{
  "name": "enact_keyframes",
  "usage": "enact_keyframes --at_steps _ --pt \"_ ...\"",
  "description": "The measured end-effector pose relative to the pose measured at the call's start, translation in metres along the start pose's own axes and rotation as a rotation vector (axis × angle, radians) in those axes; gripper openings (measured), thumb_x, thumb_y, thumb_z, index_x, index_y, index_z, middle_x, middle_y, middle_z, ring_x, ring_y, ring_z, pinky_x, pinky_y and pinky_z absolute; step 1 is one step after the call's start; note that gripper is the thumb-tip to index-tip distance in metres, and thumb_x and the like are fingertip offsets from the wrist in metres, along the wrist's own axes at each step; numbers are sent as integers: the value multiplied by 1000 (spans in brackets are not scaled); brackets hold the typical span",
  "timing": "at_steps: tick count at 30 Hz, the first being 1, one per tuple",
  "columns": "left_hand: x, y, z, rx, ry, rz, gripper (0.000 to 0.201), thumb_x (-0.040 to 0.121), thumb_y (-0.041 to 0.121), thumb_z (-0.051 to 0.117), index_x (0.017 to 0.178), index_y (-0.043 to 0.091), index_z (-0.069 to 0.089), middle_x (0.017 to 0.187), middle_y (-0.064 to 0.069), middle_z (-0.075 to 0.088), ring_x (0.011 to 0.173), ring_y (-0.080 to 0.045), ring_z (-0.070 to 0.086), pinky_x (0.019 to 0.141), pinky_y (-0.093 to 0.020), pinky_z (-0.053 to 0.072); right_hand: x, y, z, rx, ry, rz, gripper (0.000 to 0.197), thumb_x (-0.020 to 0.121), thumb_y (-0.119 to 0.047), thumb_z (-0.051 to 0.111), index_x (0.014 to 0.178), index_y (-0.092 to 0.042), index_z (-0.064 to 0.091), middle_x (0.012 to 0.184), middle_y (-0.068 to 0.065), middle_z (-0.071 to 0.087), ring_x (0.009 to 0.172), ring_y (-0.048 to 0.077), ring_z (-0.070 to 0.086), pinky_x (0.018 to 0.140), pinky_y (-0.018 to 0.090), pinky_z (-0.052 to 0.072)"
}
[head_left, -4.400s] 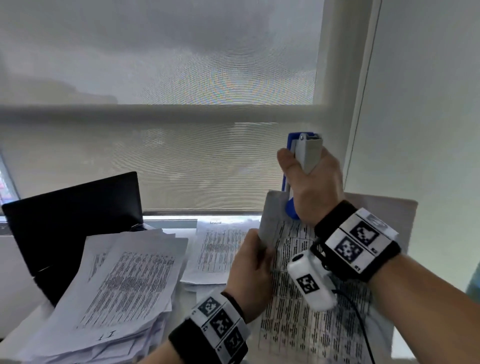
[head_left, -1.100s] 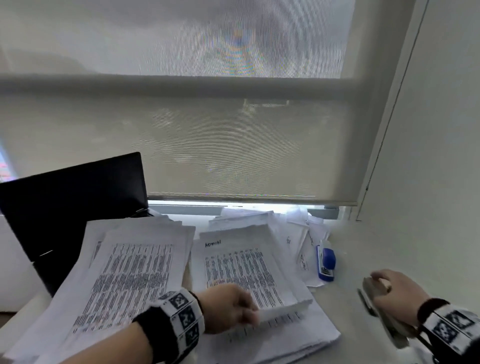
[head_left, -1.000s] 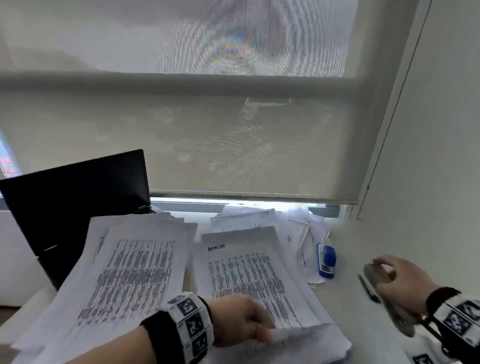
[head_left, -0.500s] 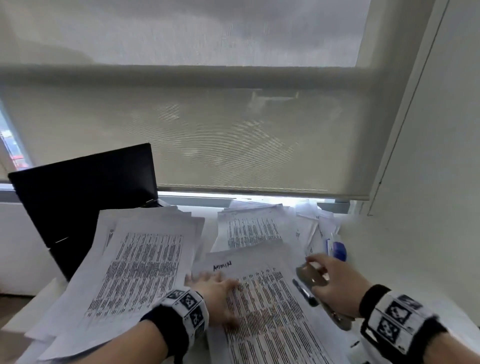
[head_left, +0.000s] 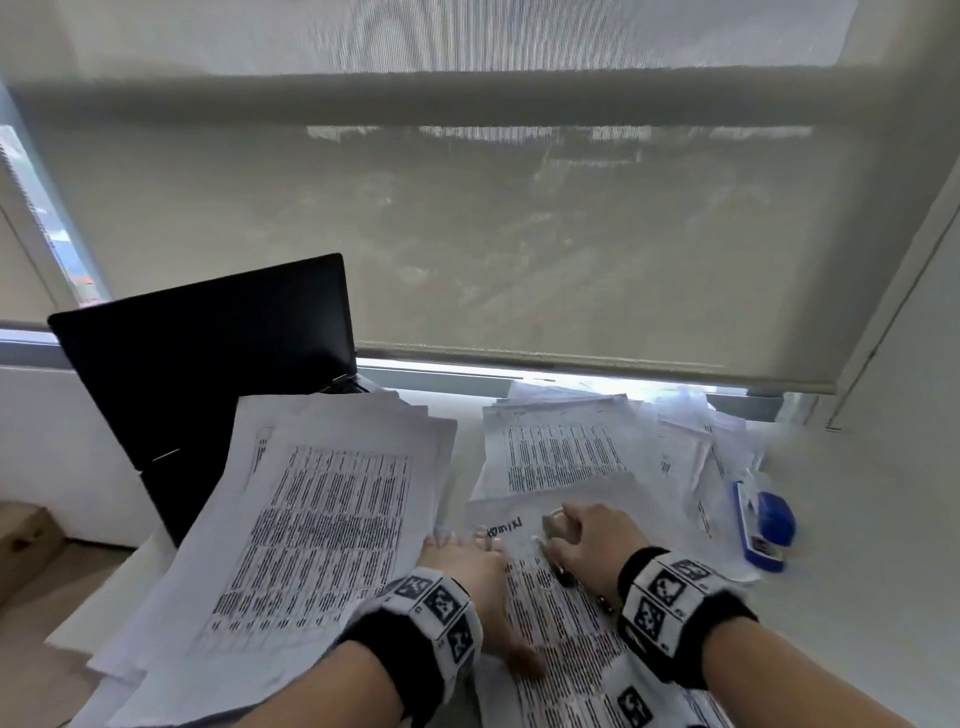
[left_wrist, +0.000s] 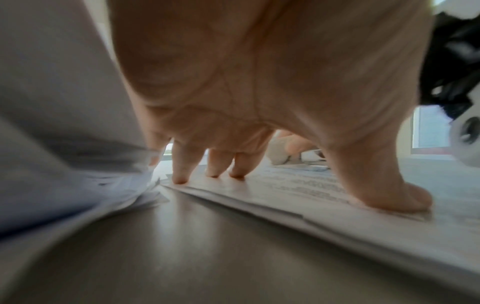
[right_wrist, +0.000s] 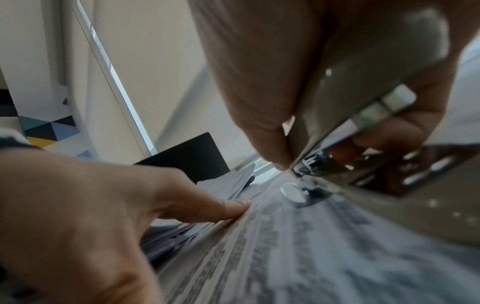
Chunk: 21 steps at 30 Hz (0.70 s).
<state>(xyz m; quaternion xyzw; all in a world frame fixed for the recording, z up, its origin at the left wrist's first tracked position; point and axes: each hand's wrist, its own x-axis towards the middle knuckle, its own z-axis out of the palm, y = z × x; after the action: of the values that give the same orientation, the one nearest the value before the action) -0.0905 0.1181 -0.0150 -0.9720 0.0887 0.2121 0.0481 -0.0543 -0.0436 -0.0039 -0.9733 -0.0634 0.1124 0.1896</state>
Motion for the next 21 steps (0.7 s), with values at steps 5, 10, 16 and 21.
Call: enact_keyframes --at_steps 5,10,16,21 --pt "4 -4 7 -1 18 16 138 56 88 61 156 14 2 164 -10 1 150 -31 7 121 -52 2 24 -34 0 -168 30 -4 28 91 -41 52 71 -26 41 103 2 60 92 20 59 86 30 47" --pt "1 -3 -4 50 27 66 130 59 85 63 152 8 17 157 -14 25 142 -32 27 120 -49 13 32 -43 -1 -214 22 15 28 91 -52 48 102 -26 52 111 3 54 90 18 59 87 33 48" --pt "7 -13 -27 -140 151 43 53 64 68 76 88 24 56 91 4 59 86 -18 57 74 -29 46 6 -46 -16 -316 101 -53 26 94 -52 42 102 -30 53 107 -3 53 85 14 48 77 27 34" --pt "45 -28 -30 -237 80 -62 111 45 68 85 135 24 36 130 0 50 120 -28 50 97 -46 47 -5 -34 -11 -140 69 -101 20 96 -39 48 109 -24 53 99 -2 54 65 -1 33 55 10 26"
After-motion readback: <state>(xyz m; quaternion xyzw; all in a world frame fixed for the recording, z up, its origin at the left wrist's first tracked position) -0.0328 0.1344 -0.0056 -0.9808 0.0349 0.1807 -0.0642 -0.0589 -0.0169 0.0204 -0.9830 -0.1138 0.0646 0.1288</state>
